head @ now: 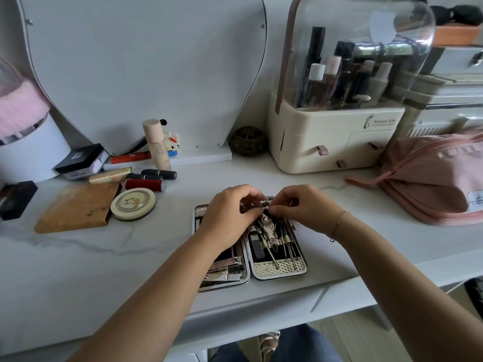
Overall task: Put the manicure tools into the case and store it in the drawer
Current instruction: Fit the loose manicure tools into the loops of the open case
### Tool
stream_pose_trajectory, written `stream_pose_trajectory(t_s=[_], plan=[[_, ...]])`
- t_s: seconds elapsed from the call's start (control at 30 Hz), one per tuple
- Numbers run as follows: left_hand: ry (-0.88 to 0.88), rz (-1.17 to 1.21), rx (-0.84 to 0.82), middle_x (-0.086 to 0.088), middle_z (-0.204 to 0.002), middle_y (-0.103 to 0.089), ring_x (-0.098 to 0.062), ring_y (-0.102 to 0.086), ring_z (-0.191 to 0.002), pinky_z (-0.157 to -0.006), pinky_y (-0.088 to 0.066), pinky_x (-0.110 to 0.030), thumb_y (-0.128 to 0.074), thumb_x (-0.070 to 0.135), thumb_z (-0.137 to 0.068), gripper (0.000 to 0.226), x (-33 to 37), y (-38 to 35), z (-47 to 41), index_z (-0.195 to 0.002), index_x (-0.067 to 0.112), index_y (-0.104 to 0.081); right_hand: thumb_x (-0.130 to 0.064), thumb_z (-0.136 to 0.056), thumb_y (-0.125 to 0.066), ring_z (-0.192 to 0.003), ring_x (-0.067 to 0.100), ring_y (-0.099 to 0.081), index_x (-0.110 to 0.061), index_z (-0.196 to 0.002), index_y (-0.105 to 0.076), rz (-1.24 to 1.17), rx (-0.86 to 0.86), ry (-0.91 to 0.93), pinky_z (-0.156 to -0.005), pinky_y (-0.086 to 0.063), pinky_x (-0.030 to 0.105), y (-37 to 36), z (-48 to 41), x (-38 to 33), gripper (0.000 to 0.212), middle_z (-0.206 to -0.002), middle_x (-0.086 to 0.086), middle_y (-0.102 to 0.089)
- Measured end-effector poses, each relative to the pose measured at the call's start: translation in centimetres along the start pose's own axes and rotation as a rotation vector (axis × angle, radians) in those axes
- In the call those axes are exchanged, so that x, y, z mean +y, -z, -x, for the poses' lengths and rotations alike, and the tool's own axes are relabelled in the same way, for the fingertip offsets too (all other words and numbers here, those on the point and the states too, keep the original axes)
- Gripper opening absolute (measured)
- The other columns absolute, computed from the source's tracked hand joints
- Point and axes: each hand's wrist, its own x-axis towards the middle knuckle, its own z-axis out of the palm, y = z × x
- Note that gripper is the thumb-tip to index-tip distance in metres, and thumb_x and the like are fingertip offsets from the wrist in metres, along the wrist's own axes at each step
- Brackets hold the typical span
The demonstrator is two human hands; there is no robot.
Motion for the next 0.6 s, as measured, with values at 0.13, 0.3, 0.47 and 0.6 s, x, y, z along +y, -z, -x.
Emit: stream_pose_trajectory(t_s=[0.13,0.3,0.47,0.6], plan=[[-0.008,-0.023,0.006,0.013,-0.092,-0.066,-0.001,-0.059,-0.086,-0.072,-0.037,0.002,-0.064,0.012,-0.085,0.022,0.0,0.1,0.0,-0.105,0.02,-0.066,-0.034,-0.072,-0.076,-0.052,0.008,-0.04,-0.018,-0.08,-0.07,0.054,-0.043,-0.03,-0.052,-0.032,0.023,-0.3,0.2,-1.0,0.019,-0.057,-0.004,-0.05],[-0.016,-0.048,-0.011,0.012,-0.09,-0.064,-0.001,-0.057,-0.083,-0.07,-0.036,0.004,-0.062,0.007,-0.085,0.025,0.0,0.2,0.0,-0.106,0.019,-0.065,-0.029,-0.069,-0.079,-0.05,0.007,-0.038,-0.019,-0.072,-0.069,0.065,-0.106,-0.105,-0.051,-0.03,0.021,0.0,-0.1,-2.0,0.014,-0.054,-0.006,-0.046],[-0.013,-0.048,-0.017,0.012,-0.089,-0.065,-0.002,-0.058,-0.082,-0.069,-0.037,0.003,-0.061,0.005,-0.084,0.025,0.0,0.2,0.0,-0.104,0.02,-0.066,-0.022,-0.065,-0.081,-0.059,0.008,-0.047,-0.014,-0.07,-0.071,0.049,-0.173,-0.206,-0.058,-0.037,0.023,0.1,-0.9,-2.6,0.014,-0.057,-0.006,-0.056],[0.002,-0.042,-0.015,0.012,-0.089,-0.066,-0.004,-0.059,-0.082,-0.068,-0.037,0.002,-0.06,0.005,-0.085,0.025,0.0,0.3,0.1,-0.103,0.021,-0.065,-0.017,-0.065,-0.082,-0.044,0.003,-0.037,-0.02,-0.058,-0.062,-0.002,-0.238,-0.298,-0.047,-0.028,0.019,0.6,-1.5,-2.8,0.022,-0.035,-0.012,-0.048]])
